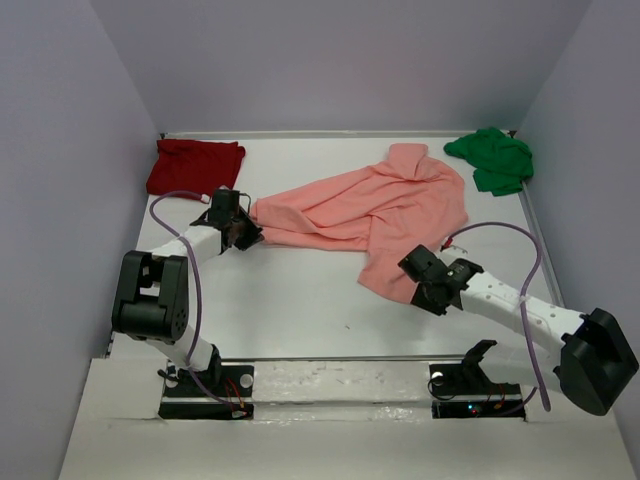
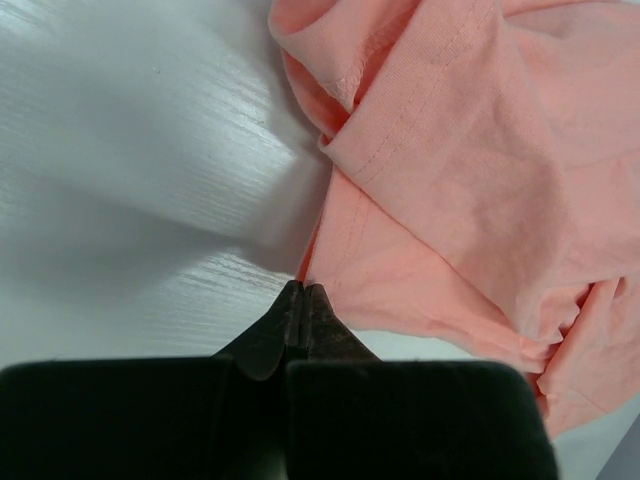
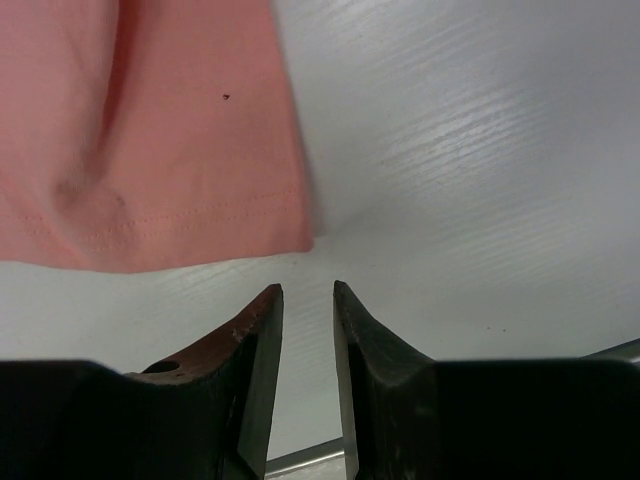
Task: Fold and stack the t-shirts
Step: Flatten out the tshirt
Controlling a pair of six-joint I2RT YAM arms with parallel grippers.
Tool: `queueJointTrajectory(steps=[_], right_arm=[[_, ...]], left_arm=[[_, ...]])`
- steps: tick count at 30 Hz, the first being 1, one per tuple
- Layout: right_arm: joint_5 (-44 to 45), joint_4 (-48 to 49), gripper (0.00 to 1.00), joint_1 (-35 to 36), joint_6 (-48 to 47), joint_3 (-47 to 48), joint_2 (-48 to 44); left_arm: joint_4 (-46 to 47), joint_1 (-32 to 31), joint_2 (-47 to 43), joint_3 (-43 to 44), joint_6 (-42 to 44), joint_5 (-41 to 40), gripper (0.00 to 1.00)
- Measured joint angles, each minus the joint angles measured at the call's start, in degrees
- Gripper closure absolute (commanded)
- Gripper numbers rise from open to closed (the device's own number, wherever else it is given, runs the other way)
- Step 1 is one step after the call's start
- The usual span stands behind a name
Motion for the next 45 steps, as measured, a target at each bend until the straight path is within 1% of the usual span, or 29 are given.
queueJointTrajectory(steps=[6, 11, 15, 25, 31, 34, 35, 36, 37, 45], right_arm=[[-1.05, 3.63, 0.71, -1.49, -0.50, -0.39, 1.51], [-2.34, 6.27, 0.72, -5.29, -1.66, -1.57, 1.86], [-3.23, 7.28, 0.72, -6.97, -2.03, -2.82, 1.86], [-6.99, 10.64, 0.75, -7.19, -2.10, -5.07, 2.89], [-7.54, 12.00, 0.76, -7.19, -2.14, -5.03, 4.17], [-7.58, 12.15, 0.83, -7.19, -2.16, -5.03, 4.20], [-7.58, 12.17, 0.93, -7.19, -2.10, -5.05, 4.20], [-7.67, 12.22, 0.99, -7.19, -2.08, -5.05, 4.20], [-7.74, 12.24, 1.00, -7.19, -1.95, -5.07, 4.20], [-7.80, 12.57, 1.00, -7.21, -2.08, -5.01, 4.20]], left_arm=[[0.04, 0.00, -0.46, -0.39, 0.00, 0.26, 1.00], [0.04, 0.00, -0.52, -0.39, 0.00, 0.48, 1.00], [0.07, 0.00, -0.70, -0.42, 0.00, 0.50, 1.00], [1.18, 0.00, -1.03, -0.42, -0.02, 1.16, 1.00], [1.77, 0.00, -1.03, -0.55, -0.02, 1.57, 1.00], [1.75, 0.00, -1.03, -0.79, -0.02, 1.75, 1.00], [1.81, 0.00, -1.03, -0.79, -0.02, 1.77, 1.00], [1.84, 0.00, -1.03, -0.79, -0.02, 1.81, 1.00], [1.84, 0.00, -1.03, -0.79, 0.00, 1.84, 1.00], [2.19, 0.00, -1.03, -0.87, 0.00, 1.92, 1.00]])
